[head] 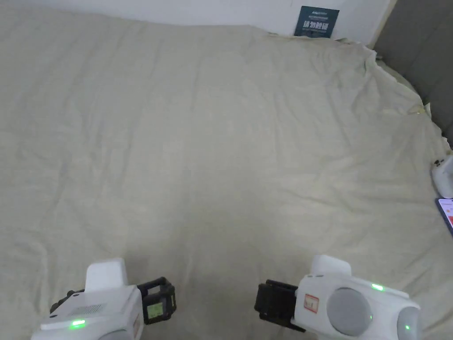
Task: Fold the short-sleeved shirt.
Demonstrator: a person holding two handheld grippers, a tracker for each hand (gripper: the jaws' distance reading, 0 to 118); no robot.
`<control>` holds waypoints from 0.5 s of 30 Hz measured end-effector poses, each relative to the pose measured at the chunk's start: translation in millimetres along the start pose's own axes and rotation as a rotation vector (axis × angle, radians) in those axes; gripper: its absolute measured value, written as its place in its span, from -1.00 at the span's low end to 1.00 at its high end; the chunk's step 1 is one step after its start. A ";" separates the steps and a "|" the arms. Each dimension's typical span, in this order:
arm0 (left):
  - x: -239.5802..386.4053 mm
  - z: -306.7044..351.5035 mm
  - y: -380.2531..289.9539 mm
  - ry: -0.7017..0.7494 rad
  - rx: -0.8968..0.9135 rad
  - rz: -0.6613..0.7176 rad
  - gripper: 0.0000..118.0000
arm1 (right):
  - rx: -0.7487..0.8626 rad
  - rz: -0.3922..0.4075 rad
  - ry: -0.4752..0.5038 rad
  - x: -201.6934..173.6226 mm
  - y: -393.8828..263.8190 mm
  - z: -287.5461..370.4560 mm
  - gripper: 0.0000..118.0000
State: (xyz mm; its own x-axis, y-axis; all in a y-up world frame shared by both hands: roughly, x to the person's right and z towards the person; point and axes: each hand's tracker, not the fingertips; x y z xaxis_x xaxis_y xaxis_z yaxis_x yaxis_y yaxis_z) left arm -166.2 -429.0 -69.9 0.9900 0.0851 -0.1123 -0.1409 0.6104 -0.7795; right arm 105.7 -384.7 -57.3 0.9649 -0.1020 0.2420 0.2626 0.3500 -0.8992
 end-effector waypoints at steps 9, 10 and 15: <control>-18.0 -58.1 108.1 0.055 0.092 0.046 1.00 | 0.221 0.011 -0.045 8.0 96.1 -44.8 0.97; -19.6 -71.8 126.2 0.061 0.132 0.040 1.00 | 0.337 0.031 -0.007 12.7 115.5 -52.0 0.97; -25.7 -143.9 197.0 0.145 0.086 0.024 1.00 | 0.394 0.072 -0.171 23.1 204.4 -110.8 0.97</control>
State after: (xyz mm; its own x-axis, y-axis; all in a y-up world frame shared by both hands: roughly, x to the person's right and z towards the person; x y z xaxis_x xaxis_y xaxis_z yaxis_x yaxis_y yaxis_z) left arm -219.7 -424.3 -309.2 0.9749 -0.0104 -0.2225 -0.1573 0.6753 -0.7206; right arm 180.8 -418.7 -276.0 0.9594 0.0794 0.2708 0.1455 0.6829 -0.7159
